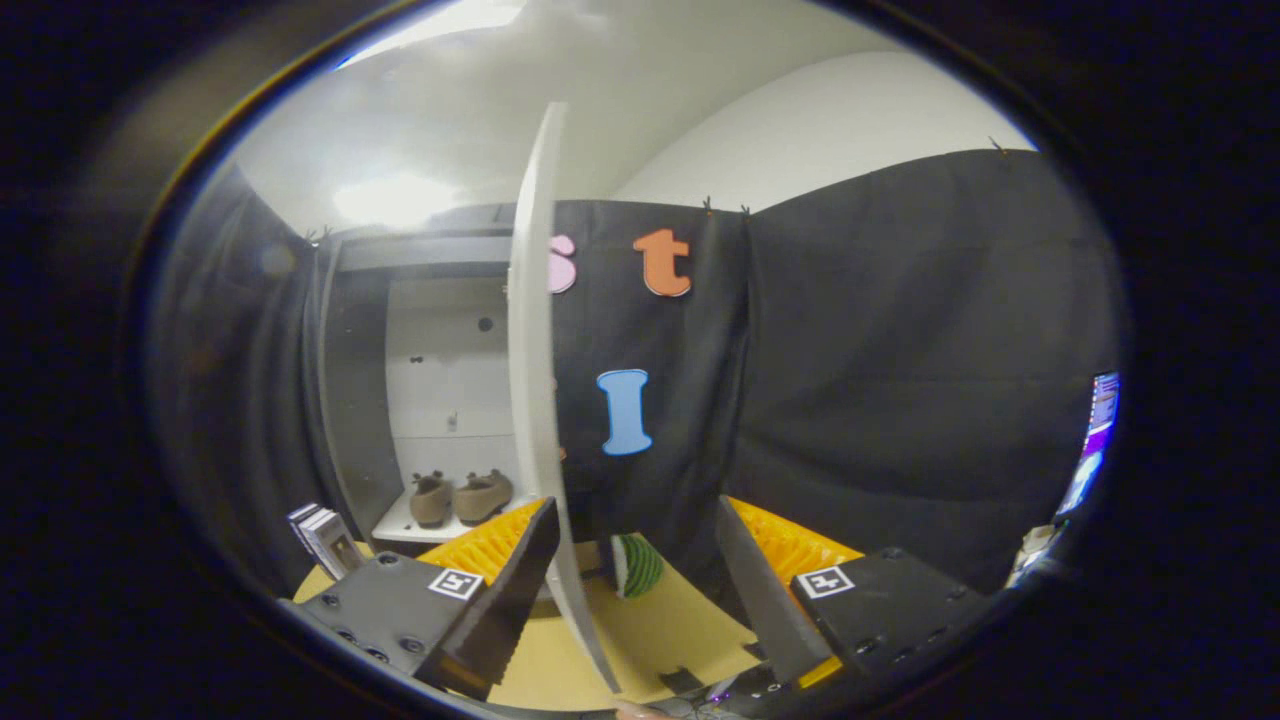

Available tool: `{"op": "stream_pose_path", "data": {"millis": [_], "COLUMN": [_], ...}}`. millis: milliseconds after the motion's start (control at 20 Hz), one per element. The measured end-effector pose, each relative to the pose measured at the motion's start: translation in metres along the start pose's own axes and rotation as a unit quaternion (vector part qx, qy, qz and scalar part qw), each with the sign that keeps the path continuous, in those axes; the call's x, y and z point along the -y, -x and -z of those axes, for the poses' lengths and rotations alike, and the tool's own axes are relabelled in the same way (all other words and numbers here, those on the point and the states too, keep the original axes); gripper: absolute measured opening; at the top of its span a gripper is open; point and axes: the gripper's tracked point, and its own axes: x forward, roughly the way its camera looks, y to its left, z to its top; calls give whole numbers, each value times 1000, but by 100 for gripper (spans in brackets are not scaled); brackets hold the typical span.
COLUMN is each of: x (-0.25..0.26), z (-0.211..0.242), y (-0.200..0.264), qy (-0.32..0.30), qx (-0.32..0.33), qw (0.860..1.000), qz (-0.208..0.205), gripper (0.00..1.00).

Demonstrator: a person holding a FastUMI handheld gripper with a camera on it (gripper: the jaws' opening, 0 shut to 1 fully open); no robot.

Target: Open the shoe cabinet door, grab the shoes and put them into the shoe cabinet, then close the shoe cabinet door.

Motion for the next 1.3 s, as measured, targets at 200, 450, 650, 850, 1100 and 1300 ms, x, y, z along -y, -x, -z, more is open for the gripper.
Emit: {"op": "stream_pose_path", "data": {"millis": [200,450,650,850,1100,1300], "x": [36,19,-8,-24,-35,-64], "z": [-2,14,24,24,30,30], "y": [-44,-101,-126,-129,-124,-109], "qy": [-8,-23,-34,-28,-49,-48], "qx": [16,-2,-15,-9,-19,-19], "qw": [999,994,985,980,976,972], "qz": [-34,-110,-166,-198,-212,-230], "gripper": [96,95,96,94,93,93]}}
